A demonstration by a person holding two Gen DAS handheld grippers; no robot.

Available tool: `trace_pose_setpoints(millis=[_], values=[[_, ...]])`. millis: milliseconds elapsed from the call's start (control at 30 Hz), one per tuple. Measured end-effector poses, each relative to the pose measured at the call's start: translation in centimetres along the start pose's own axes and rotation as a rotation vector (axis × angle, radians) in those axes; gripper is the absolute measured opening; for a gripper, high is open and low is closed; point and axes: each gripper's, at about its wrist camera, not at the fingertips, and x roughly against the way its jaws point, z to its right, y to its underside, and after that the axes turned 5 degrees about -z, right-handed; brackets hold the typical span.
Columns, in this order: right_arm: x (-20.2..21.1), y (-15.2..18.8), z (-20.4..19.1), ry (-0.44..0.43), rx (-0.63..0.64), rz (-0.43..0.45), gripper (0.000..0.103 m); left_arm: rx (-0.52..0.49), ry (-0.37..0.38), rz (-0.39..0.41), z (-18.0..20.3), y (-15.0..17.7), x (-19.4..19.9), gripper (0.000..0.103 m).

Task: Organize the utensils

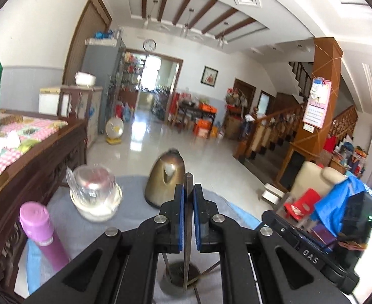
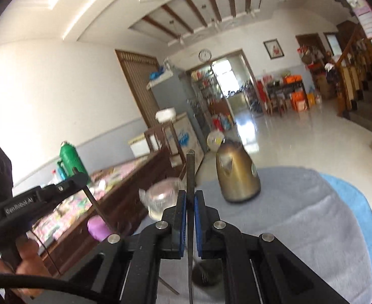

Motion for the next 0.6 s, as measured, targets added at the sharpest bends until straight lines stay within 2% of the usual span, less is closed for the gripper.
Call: trace_pose_setpoints(millis=[100,167,267,367,433,500,533,567,600], values=[[-1.6,-0.1,-0.7,0.044,0.036,0.025,0.006,-0.005,-0.03,0.018,0.1,0.4,-2.0,0.007],[-2.9,0.4,-1.0,0.069,0.053,0.004,0.006,-0.002,-0.051,0.015,-0.1,1.2,-3.3,0.007],[-4.4,2.0,-1.1,0.112,0.088,-0.045,0.006,0.032,-0.051,-0.035,-0.9,3.2,-5.7,0.007],[-5.4,3.4,-0.6,0.122,0.091,-0.126,0.007,0.066,-0.047,-0.132,-2.0,5.4,-7.9,0.007],[-5.7,3.8,-0.3,0.105,0.074,-0.17,0.009,0.096,-0.034,-0.187,-2.6,6.3,-8.5,0.008],[-5.6,3.8,0.2,0.085,0.048,-0.216,0.01,0.103,-0.015,-0.198,-2.9,6.6,-7.9,0.01],[-5.1,3.7,0.5,0.078,0.036,-0.224,0.011,0.096,-0.017,-0.192,-2.9,6.7,-7.1,0.019],[-4.7,3.6,0.9,0.073,0.024,-0.226,0.014,0.089,-0.017,-0.18,-3.0,6.7,-6.2,0.039],[-4.0,3.4,1.2,0.064,0.006,-0.217,0.016,0.085,-0.013,-0.157,-3.1,6.7,-5.1,0.047]])
